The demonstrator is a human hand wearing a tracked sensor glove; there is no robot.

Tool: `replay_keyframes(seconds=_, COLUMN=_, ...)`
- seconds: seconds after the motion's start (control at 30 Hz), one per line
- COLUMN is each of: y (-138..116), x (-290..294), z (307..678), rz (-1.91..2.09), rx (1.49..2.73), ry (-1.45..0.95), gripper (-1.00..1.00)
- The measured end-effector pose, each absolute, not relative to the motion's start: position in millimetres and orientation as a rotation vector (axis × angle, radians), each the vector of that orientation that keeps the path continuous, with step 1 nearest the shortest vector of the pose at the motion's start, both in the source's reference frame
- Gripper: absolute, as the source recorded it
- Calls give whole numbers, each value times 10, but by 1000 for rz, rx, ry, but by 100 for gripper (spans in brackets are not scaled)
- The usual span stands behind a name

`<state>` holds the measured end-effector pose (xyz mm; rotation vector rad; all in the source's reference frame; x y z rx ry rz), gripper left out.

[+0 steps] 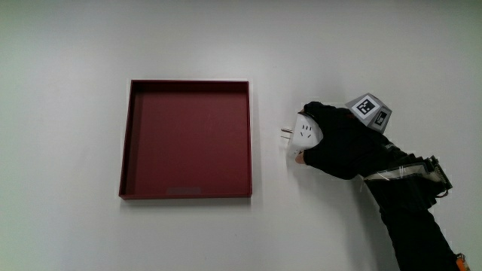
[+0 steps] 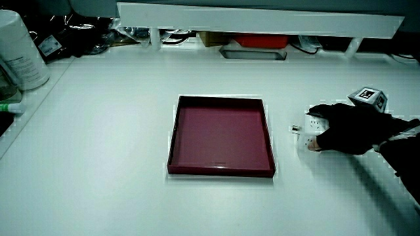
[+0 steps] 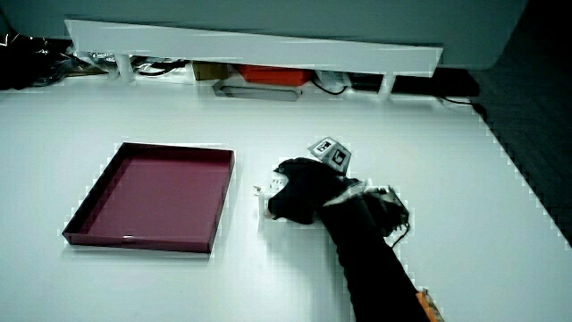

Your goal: Place socket

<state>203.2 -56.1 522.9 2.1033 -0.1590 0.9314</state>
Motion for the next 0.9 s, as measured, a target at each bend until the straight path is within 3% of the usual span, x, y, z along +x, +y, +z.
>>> replay_keyframes(seconds=0.17, y=-557, x=2073, z=5167, rz=874, rx=2086, ry=-182, gripper=-47)
replay_keyframes(seconds=0.47, y=-485, x=2028, z=4531, rz=732, rx=2181, ry=-300, gripper=-95)
replay_keyframes(seconds=0.5, y=-467, x=2014, z=4437, rz=744, rx=2128, ry=-285, gripper=-100)
replay_keyframes(seconds=0.77, y=-207, x=1913, z=3667, rz=501, rx=2284, ry=-368, gripper=-100)
replay_keyframes(seconds=0.9, y=-34, x=1943, z=3712, rz=536, rx=2380, ry=-506, gripper=-100)
